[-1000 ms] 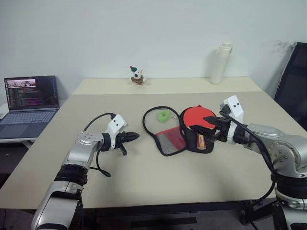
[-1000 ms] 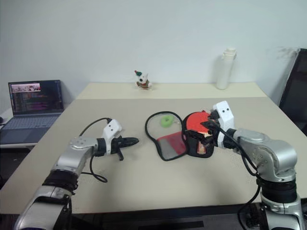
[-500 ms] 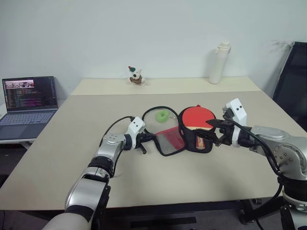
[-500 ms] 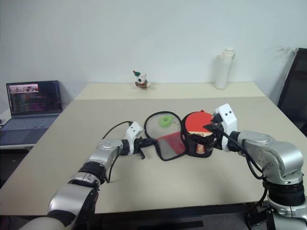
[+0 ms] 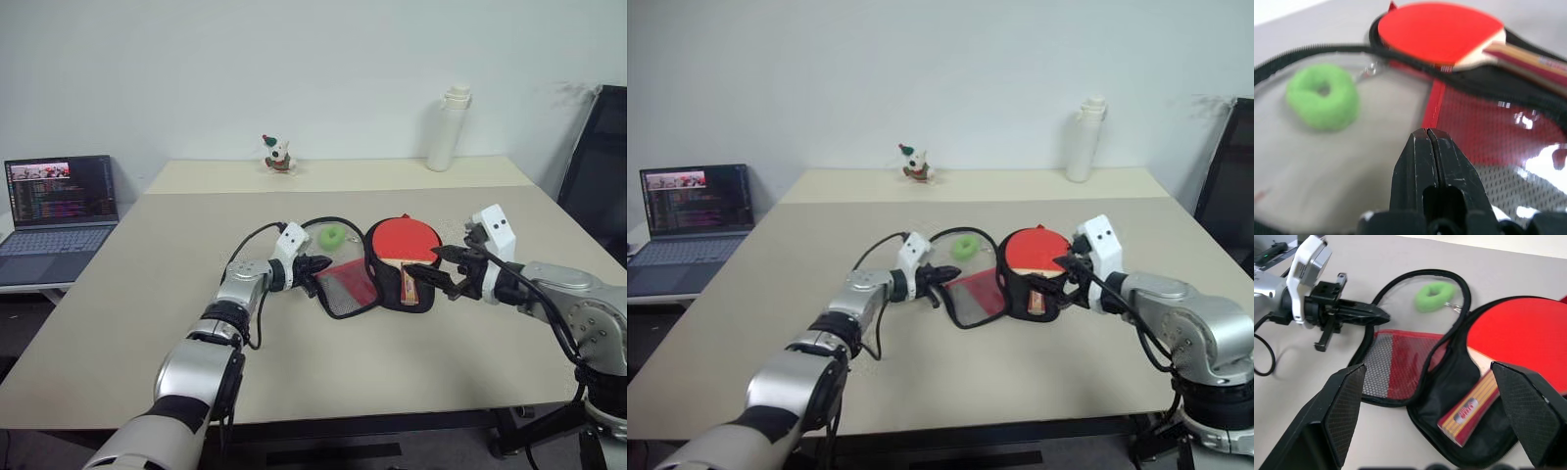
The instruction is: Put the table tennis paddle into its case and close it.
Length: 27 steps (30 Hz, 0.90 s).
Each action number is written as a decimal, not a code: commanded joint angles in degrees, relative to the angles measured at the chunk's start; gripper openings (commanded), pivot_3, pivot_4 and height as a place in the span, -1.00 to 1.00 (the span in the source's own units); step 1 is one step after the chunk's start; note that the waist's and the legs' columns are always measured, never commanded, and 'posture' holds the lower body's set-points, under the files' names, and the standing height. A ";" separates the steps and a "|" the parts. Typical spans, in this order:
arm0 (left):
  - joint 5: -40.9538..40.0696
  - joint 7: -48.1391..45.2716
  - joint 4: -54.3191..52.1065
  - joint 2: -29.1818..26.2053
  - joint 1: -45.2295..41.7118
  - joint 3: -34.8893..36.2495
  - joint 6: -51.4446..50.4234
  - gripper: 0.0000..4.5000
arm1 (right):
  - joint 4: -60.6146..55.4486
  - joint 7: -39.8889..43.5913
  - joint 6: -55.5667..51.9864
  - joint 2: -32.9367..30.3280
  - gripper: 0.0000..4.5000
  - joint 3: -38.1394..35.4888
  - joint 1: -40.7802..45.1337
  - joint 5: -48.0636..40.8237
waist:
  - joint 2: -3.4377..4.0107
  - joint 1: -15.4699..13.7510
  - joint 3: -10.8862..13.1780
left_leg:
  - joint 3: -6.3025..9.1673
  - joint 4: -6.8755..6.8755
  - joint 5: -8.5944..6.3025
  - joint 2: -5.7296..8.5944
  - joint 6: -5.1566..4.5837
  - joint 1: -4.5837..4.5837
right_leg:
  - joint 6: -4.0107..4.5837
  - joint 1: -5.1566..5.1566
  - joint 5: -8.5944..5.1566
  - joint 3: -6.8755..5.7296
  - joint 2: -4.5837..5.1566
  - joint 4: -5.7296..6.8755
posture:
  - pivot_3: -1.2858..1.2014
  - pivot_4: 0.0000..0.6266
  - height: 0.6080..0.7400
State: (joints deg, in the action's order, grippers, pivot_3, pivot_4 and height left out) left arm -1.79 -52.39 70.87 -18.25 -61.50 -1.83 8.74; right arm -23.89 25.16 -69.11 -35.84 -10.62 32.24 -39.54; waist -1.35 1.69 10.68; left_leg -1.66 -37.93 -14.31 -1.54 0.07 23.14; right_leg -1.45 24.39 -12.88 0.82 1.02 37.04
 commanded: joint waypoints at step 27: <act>2.40 6.81 1.20 4.34 -0.51 3.23 -1.05 -0.99 | -2.59 -0.79 0.45 -0.14 1.00 -1.55 -0.05 -0.76 | -0.03 -0.75 -0.02 | 0.00 -0.06 0.00 0.05 0.00 0.01 | 0.02 -0.04 0.04 -0.03 0.04 0.02 | 0.03 -0.52 1.00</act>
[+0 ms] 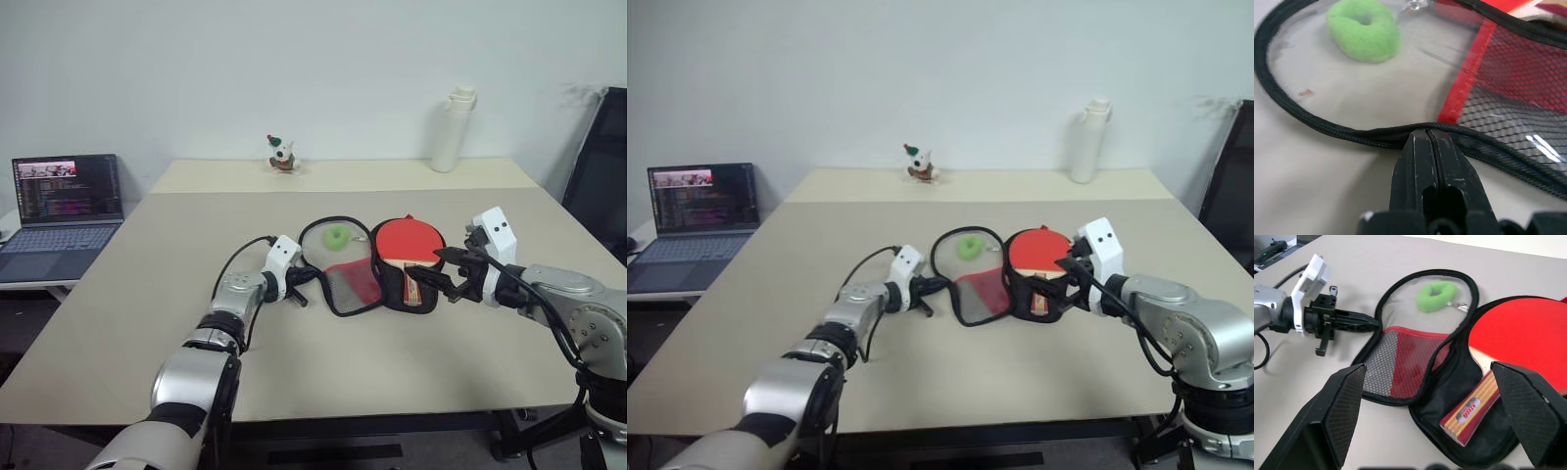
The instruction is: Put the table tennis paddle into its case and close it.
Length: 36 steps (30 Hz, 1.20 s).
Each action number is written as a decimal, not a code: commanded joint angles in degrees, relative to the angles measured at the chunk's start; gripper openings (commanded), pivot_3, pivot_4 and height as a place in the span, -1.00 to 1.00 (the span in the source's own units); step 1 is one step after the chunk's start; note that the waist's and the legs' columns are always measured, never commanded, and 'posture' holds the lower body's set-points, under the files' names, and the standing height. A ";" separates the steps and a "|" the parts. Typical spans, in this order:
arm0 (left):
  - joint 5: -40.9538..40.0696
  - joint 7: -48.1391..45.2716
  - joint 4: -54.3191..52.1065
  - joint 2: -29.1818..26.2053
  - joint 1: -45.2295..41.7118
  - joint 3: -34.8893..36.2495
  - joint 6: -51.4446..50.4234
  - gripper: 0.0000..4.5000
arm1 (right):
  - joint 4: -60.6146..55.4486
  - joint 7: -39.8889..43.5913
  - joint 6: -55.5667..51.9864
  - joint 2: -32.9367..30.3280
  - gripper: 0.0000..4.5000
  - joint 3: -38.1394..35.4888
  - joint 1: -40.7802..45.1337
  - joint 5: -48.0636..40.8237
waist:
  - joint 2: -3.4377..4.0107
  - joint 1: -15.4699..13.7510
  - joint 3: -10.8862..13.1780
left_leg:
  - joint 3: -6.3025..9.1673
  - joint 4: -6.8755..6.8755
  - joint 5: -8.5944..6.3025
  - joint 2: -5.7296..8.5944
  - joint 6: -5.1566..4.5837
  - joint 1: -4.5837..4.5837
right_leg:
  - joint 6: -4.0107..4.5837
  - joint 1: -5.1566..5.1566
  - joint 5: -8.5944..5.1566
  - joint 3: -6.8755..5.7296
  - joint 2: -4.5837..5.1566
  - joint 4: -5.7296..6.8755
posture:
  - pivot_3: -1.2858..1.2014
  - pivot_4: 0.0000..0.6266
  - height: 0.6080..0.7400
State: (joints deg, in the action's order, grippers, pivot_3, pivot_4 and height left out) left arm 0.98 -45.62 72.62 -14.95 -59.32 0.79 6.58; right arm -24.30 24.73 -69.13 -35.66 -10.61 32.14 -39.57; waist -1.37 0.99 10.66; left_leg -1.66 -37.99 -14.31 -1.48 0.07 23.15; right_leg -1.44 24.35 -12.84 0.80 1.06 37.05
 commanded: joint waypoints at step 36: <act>2.83 4.22 3.93 22.40 -21.91 0.49 3.64 -0.99 | -12.35 -4.07 -6.86 -6.23 1.00 -14.59 -9.01 -3.59 | -0.02 -0.50 0.01 | 0.00 0.01 0.00 0.19 0.00 0.06 | -0.11 0.03 -0.06 0.01 -0.06 -0.04 | 0.03 -0.52 1.00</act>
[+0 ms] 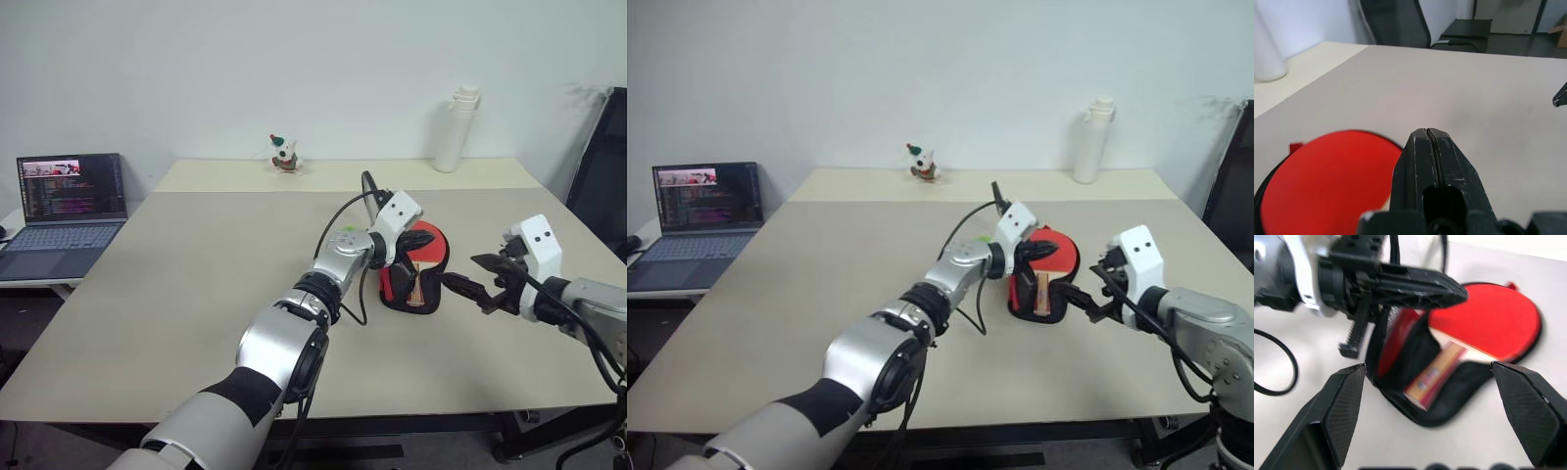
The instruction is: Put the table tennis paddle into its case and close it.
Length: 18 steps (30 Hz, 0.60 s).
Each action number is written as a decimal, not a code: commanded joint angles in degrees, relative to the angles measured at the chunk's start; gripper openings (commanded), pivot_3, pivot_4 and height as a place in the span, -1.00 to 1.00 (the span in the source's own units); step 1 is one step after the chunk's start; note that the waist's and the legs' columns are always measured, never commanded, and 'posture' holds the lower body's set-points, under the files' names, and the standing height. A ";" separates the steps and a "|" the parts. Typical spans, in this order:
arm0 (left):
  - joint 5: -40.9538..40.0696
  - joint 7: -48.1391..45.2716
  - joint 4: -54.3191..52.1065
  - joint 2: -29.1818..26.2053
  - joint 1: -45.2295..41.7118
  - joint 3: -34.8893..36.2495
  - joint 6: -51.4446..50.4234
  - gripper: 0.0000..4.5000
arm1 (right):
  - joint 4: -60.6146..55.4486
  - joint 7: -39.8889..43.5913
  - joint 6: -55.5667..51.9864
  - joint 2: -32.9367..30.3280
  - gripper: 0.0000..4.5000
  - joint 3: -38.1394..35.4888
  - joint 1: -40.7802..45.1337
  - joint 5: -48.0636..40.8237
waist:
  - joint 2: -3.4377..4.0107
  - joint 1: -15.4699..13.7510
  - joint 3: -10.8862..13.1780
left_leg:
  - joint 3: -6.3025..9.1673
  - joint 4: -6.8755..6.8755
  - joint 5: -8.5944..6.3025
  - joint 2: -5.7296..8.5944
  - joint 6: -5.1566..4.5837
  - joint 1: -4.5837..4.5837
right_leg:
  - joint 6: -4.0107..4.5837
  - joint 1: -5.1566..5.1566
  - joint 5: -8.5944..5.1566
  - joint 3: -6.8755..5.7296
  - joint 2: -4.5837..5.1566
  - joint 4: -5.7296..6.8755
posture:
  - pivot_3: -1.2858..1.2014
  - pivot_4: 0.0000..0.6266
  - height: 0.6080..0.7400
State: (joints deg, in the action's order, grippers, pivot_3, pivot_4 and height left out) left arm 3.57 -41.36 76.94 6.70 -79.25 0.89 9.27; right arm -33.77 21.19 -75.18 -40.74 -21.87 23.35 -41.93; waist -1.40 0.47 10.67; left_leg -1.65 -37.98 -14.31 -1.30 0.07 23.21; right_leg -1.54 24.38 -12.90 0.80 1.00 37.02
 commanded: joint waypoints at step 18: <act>-2.82 -8.09 -2.30 -6.94 -0.92 4.61 5.05 -0.99 | 0.21 -1.33 0.83 -1.67 1.00 -5.64 -1.04 0.33 | 0.00 0.36 0.00 | -0.03 0.01 0.00 0.07 0.00 -0.08 | 0.00 -0.01 0.00 0.10 -0.04 0.02 | 0.03 -0.52 1.00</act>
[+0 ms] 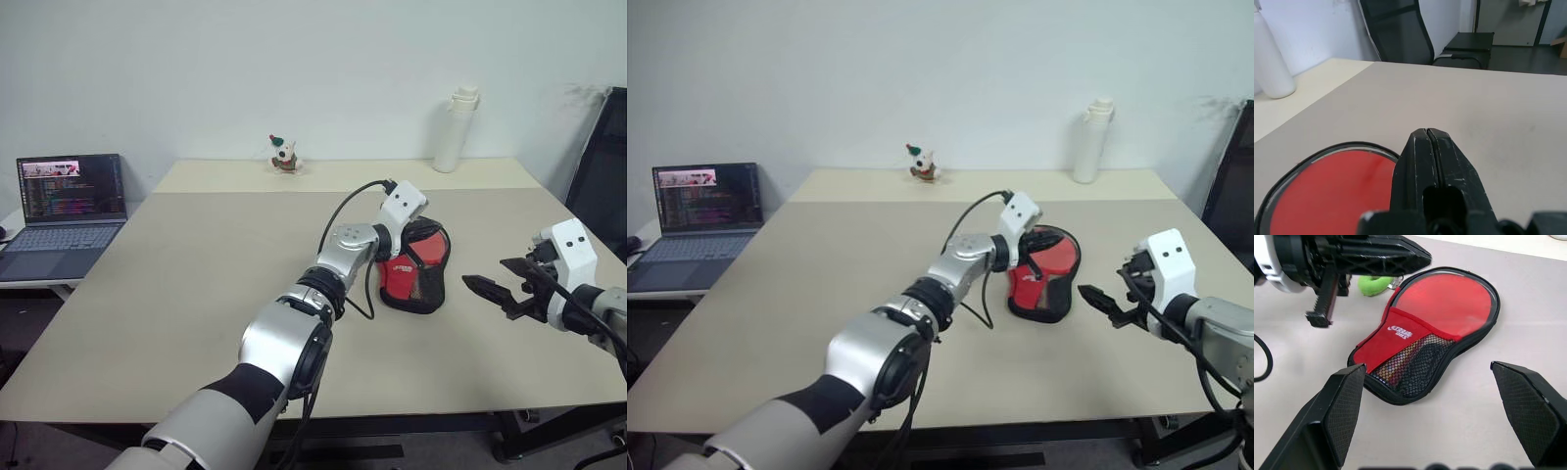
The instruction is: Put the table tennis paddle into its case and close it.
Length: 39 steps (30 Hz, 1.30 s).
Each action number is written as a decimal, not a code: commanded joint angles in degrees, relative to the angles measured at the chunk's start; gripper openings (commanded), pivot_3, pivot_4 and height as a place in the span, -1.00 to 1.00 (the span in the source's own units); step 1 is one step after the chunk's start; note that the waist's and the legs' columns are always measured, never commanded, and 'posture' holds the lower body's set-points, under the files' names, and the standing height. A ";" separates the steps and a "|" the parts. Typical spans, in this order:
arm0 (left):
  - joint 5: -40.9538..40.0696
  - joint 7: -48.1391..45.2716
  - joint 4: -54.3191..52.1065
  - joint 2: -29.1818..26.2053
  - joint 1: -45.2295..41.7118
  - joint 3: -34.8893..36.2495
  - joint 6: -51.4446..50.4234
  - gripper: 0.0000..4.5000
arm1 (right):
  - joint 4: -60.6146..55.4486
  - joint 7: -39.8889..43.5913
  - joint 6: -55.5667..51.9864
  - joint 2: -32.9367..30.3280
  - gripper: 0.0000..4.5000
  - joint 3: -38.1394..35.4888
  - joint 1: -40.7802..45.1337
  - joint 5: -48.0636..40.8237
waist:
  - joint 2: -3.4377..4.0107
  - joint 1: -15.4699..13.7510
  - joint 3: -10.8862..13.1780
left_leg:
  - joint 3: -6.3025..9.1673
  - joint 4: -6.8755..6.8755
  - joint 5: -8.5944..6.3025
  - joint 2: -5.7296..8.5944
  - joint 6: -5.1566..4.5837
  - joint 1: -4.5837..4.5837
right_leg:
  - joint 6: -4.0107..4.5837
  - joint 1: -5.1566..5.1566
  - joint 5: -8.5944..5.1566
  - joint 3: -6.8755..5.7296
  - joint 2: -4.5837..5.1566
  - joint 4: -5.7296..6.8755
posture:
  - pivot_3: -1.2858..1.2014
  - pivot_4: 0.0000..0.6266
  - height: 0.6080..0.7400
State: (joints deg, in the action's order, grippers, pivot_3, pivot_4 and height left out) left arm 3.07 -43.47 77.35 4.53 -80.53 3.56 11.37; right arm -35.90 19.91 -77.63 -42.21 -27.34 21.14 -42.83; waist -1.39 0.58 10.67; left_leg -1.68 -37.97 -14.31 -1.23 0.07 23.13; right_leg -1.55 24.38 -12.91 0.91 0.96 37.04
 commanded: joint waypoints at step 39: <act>-17.19 -18.77 -49.14 -27.30 30.21 1.33 -21.24 -1.00 | 79.87 9.16 45.32 20.52 0.83 27.08 29.16 33.35 | 0.02 2.19 -0.02 | -0.07 -0.03 0.01 -0.36 0.02 -0.27 | 0.32 -0.05 0.20 0.15 0.05 0.31 | 0.03 -0.52 1.00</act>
State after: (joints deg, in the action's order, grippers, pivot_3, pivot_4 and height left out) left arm -12.99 -62.60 31.32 -21.87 -50.00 4.81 -9.94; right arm 42.58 27.82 -31.78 -23.14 -1.50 49.89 -10.11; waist -1.37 2.77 10.65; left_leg -1.76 -38.00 -14.29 -1.58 0.09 22.85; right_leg -1.22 24.32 -12.70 1.06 1.01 37.38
